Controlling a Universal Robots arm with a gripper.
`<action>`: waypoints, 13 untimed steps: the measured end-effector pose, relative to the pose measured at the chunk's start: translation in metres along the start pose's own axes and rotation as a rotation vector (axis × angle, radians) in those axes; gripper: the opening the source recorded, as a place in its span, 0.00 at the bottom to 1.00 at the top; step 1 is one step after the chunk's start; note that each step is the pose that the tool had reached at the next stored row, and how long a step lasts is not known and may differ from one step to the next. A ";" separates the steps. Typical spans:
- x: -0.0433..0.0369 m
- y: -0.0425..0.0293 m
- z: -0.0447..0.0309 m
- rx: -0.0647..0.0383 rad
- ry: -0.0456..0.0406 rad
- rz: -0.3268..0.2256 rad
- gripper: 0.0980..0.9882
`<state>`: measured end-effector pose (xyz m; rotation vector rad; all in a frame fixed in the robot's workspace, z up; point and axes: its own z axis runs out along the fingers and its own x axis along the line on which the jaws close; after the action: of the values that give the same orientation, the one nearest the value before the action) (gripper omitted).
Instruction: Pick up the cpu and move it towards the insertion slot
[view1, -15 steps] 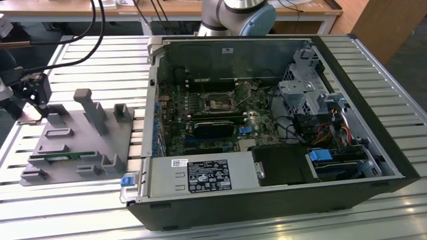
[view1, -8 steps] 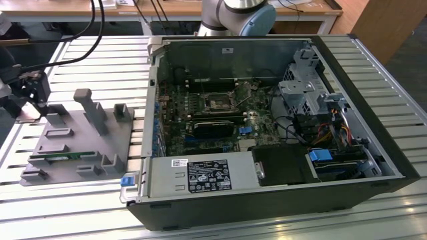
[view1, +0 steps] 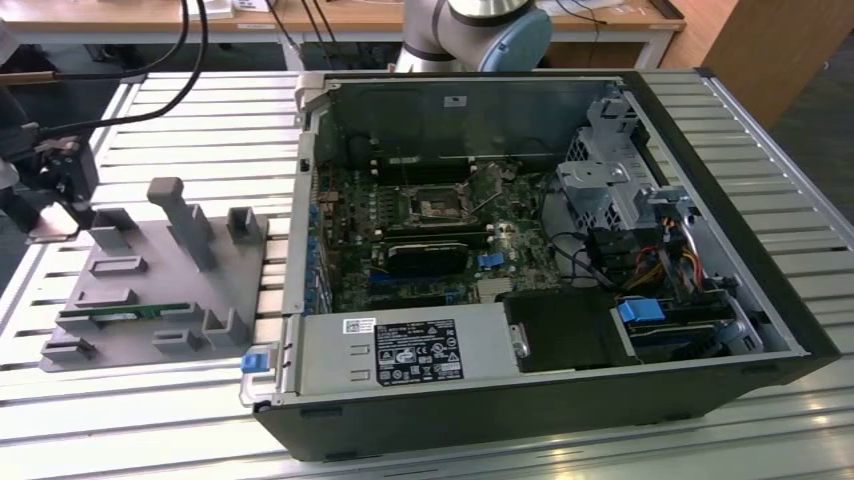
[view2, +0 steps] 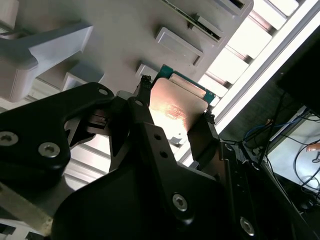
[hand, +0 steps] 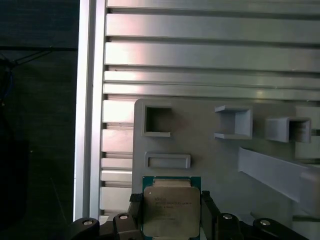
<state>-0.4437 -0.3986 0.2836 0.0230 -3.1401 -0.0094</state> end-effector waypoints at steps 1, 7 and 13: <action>0.0000 0.0001 -0.0008 0.000 0.0001 0.000 0.50; 0.0000 0.0006 -0.0051 0.001 0.0001 0.000 0.50; 0.0000 0.0011 -0.0088 0.002 -0.0001 0.000 0.50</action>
<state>-0.4437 -0.3976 0.2924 0.0231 -3.1402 -0.0059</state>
